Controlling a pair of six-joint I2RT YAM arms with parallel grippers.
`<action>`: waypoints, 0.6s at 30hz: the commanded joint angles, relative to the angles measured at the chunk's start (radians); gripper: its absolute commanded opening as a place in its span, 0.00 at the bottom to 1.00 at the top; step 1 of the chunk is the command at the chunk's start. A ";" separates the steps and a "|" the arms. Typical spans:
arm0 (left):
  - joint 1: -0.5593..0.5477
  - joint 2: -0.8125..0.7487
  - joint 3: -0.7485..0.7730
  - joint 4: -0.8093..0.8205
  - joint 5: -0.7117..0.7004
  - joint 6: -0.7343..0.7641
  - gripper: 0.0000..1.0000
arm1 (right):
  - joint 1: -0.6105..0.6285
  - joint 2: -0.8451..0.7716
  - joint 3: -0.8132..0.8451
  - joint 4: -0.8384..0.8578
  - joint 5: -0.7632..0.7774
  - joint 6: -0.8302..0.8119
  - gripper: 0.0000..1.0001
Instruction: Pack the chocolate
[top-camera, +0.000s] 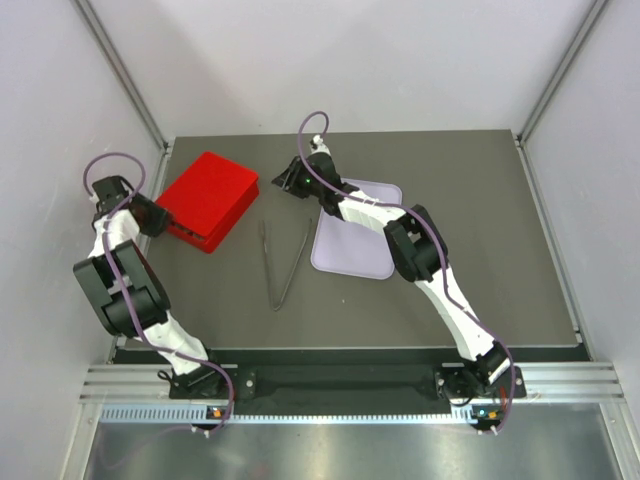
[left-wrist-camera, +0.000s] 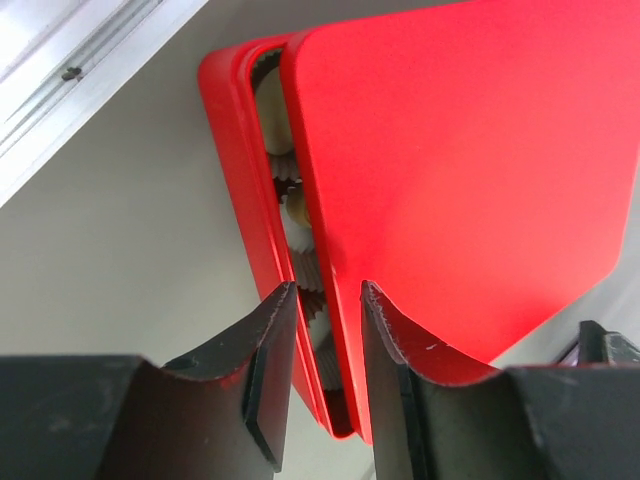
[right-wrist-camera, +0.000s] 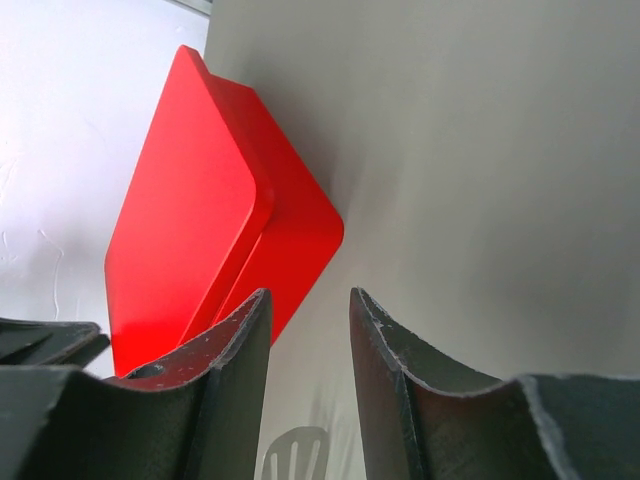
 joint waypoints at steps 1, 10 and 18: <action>0.001 -0.090 0.001 0.007 -0.026 -0.005 0.38 | 0.021 -0.082 -0.009 0.030 0.009 -0.024 0.37; -0.025 -0.130 -0.057 0.275 0.127 -0.034 0.42 | 0.020 -0.098 -0.033 0.036 0.001 -0.027 0.37; -0.086 0.059 0.074 0.245 0.138 0.058 0.40 | 0.017 -0.140 -0.093 0.054 -0.001 -0.057 0.37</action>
